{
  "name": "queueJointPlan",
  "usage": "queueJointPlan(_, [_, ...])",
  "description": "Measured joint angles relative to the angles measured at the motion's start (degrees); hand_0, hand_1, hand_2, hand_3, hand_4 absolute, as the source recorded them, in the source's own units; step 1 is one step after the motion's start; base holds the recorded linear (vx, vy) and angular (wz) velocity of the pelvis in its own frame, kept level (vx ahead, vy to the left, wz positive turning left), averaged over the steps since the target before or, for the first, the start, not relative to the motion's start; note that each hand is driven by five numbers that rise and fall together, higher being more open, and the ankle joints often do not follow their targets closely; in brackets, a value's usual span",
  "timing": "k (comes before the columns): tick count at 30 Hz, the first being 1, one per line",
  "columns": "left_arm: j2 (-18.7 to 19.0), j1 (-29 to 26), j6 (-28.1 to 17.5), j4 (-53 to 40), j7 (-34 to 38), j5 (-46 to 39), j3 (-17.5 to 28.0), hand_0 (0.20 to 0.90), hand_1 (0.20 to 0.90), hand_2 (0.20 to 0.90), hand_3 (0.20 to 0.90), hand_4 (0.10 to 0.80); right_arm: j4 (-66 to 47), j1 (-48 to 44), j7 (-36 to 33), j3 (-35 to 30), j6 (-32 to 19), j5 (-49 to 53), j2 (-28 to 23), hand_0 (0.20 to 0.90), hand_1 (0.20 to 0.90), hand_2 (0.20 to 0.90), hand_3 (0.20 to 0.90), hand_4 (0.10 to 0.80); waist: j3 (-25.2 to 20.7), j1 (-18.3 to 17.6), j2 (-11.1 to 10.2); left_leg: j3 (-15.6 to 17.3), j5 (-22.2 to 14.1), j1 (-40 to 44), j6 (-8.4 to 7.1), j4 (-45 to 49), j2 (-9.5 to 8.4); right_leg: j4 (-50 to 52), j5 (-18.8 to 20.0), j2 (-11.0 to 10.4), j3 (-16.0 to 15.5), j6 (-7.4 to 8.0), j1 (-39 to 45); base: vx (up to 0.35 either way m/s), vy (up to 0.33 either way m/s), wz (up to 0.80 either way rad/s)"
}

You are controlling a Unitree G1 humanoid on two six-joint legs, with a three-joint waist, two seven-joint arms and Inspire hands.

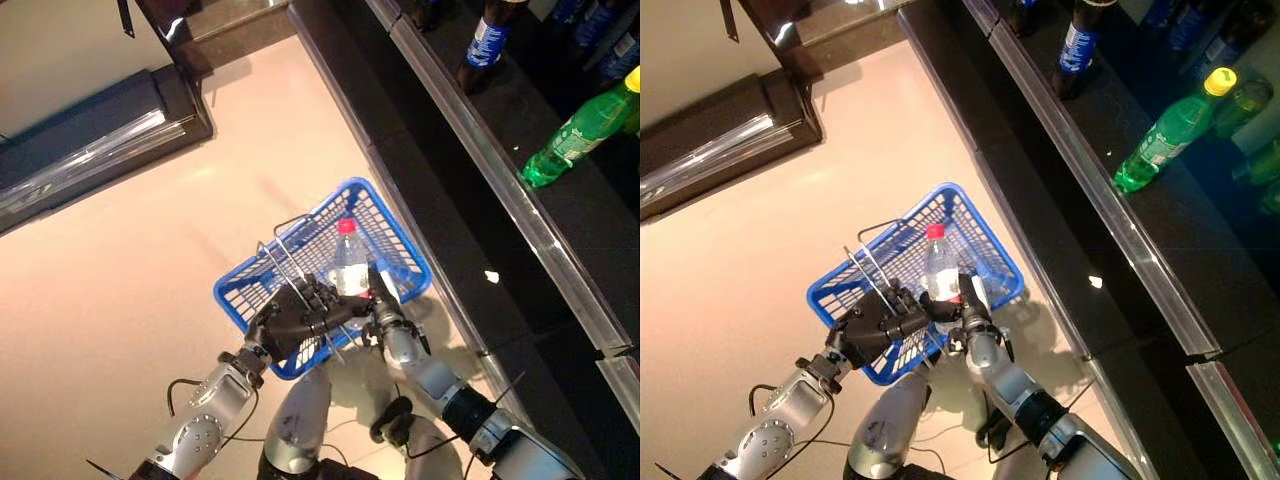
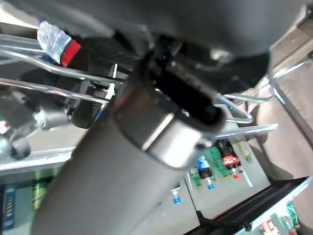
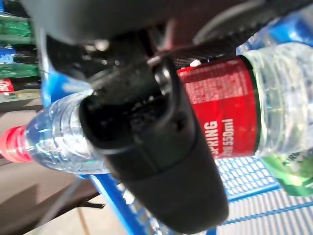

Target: Pick up the drink and place into the basket.

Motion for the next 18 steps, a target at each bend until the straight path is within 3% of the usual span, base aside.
queueJointPlan(12, [0.1, -0.26, 3.8, -0.53, -1.36, 0.0, 0.37, 0.3, 0.3, 0.3, 0.2, 0.1, 8.32, -1.08, -0.01, -2.25, -0.47, 6.81, 0.86, 0.3, 0.3, 0.3, 0.2, 0.1, 0.0, 2.3, 0.0, -1.05, 0.07, -0.45, -0.1, -0.07, -0.12, 0.12, -0.41, -0.01, -0.97, -0.07, 0.07, -0.001, -0.012, 0.04])
queueJointPlan(18, [2.84, -1.84, 8.64, -1.79, -9.42, -1.36, -0.12, 0.3, 0.3, 0.3, 0.2, 0.1, 13.49, -2.99, 1.63, -4.96, -2.52, 18.23, 3.79, 0.3, 0.3, 0.3, 0.2, 0.1, -0.02, 2.75, -0.05, -1.7, 0.11, -0.57, -0.14, -0.02, -0.24, -0.04, -0.42, -0.04, -1.65, -0.03, 0.41, 0.022, 0.015, 0.05])
